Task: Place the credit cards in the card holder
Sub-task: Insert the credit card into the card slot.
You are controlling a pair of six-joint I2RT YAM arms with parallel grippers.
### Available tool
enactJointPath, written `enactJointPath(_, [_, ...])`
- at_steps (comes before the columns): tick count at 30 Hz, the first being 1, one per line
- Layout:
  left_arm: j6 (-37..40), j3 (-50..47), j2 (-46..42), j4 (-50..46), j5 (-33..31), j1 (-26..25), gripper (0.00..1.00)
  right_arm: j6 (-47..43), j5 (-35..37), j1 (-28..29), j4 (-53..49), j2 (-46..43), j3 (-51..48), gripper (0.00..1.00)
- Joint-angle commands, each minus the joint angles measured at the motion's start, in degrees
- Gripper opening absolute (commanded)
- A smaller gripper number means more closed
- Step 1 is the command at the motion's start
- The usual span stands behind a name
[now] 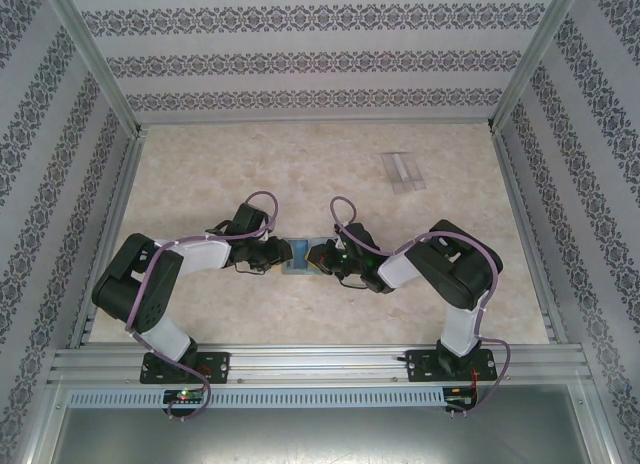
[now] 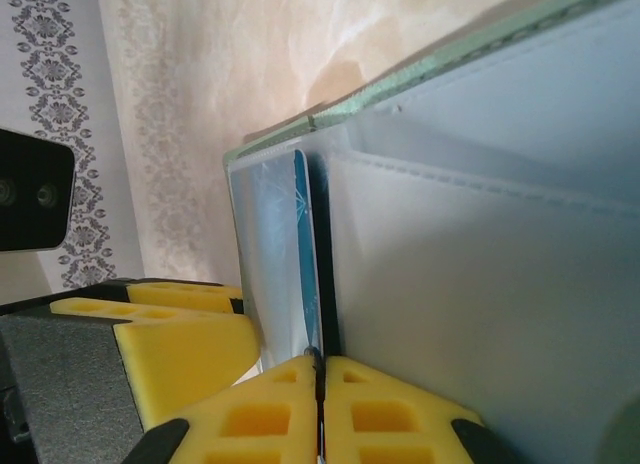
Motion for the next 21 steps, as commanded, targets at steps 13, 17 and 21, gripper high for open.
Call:
enactJointPath(13, [1.1,0.6,-1.1,-4.5,0.3,-0.8,0.35,-9.3,4.6,-0.9,-15.7,-11.6,-1.0,0.36])
enactJointPath(17, [4.9,2.9,-2.1,-10.0,-2.8,-0.8,0.35,-11.5,5.7,-2.3,-20.1,-13.8,-1.4,0.39])
enactJointPath(21, [5.6,3.3,-2.9,-10.8,-3.2,-0.8,0.35,-13.2,5.8,-3.0,-22.5,-14.8,-1.4,0.38])
